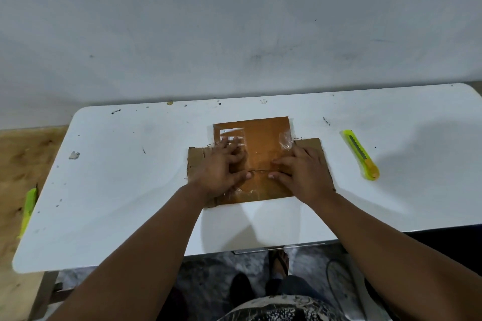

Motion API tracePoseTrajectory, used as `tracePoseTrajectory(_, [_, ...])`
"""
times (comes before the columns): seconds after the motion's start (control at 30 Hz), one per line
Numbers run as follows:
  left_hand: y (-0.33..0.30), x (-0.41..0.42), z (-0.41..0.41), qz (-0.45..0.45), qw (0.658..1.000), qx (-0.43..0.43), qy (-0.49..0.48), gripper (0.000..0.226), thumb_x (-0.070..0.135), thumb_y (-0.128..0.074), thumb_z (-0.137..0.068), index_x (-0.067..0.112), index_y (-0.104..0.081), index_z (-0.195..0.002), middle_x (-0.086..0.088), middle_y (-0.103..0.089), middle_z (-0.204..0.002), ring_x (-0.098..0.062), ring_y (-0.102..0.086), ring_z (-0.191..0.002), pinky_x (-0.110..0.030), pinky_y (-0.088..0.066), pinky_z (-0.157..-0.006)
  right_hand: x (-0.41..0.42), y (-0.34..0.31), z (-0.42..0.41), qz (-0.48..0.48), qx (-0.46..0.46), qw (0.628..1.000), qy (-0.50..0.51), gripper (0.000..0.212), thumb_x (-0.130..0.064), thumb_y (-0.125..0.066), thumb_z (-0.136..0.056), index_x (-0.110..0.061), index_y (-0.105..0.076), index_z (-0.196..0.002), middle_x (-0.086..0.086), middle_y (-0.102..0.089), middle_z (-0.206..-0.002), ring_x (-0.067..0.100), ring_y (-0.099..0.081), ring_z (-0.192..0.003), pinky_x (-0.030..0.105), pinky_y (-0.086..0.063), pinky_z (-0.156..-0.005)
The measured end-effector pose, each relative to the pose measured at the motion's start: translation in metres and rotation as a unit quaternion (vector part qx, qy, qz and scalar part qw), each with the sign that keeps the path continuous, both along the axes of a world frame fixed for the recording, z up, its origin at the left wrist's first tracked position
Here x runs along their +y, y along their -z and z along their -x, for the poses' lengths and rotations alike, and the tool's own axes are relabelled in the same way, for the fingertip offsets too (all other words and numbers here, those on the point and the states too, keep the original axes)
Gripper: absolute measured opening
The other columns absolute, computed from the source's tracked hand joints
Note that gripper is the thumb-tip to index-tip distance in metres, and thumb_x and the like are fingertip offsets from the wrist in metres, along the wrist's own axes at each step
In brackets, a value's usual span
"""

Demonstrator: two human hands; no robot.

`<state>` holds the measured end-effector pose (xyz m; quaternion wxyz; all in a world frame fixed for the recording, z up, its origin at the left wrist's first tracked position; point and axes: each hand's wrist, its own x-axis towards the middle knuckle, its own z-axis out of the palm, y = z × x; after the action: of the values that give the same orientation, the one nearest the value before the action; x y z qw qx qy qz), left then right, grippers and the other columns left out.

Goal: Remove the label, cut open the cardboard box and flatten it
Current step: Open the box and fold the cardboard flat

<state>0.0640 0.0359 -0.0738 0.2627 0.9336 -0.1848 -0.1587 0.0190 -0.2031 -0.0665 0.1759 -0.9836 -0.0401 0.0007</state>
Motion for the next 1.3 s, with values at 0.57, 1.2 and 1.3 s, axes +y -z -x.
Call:
tracePoseTrajectory(0.57, [0.003, -0.045, 0.070, -0.185, 0.976, -0.106, 0.048, 0.068, 0.039, 0.007, -0.097, 0.011, 0.007, -0.159, -0.005, 0.019, -0.165, -0.024, 0.018, -0.154, -0.035, 0.019, -0.117, 0.004, -0.009, -0.003, -0.013, 0.020, 1.000, 0.015, 0.040, -0.062, -0.067, -0.078, -0.040, -0.071, -0.110, -0.009, -0.055, -0.112, 0.022, -0.045, -0.118, 0.040, -0.038, -0.102])
tracePoseTrajectory(1.2, [0.002, -0.047, 0.068, -0.181, 0.978, -0.101, 0.030, 0.062, 0.043, -0.016, -0.108, 0.016, 0.000, -0.161, -0.001, 0.007, -0.169, -0.018, 0.013, -0.155, -0.032, 0.012, -0.119, -0.038, -0.021, 0.031, -0.311, 0.083, 0.905, 0.277, 0.065, -0.014, -0.067, -0.082, -0.017, -0.045, -0.143, 0.007, -0.061, -0.124, 0.024, -0.061, -0.105, 0.036, -0.051, -0.086])
tracePoseTrajectory(1.3, [0.002, -0.046, 0.068, -0.178, 0.979, -0.095, 0.031, 0.063, 0.044, -0.016, -0.108, 0.016, 0.000, -0.162, -0.001, 0.008, -0.169, -0.018, 0.014, -0.155, -0.032, 0.011, -0.120, -0.022, -0.028, 0.040, -0.318, 0.036, 0.927, 0.194, 0.049, -0.010, -0.064, -0.083, -0.027, -0.060, -0.129, 0.000, -0.065, -0.111, 0.012, -0.062, -0.086, 0.022, -0.046, -0.072])
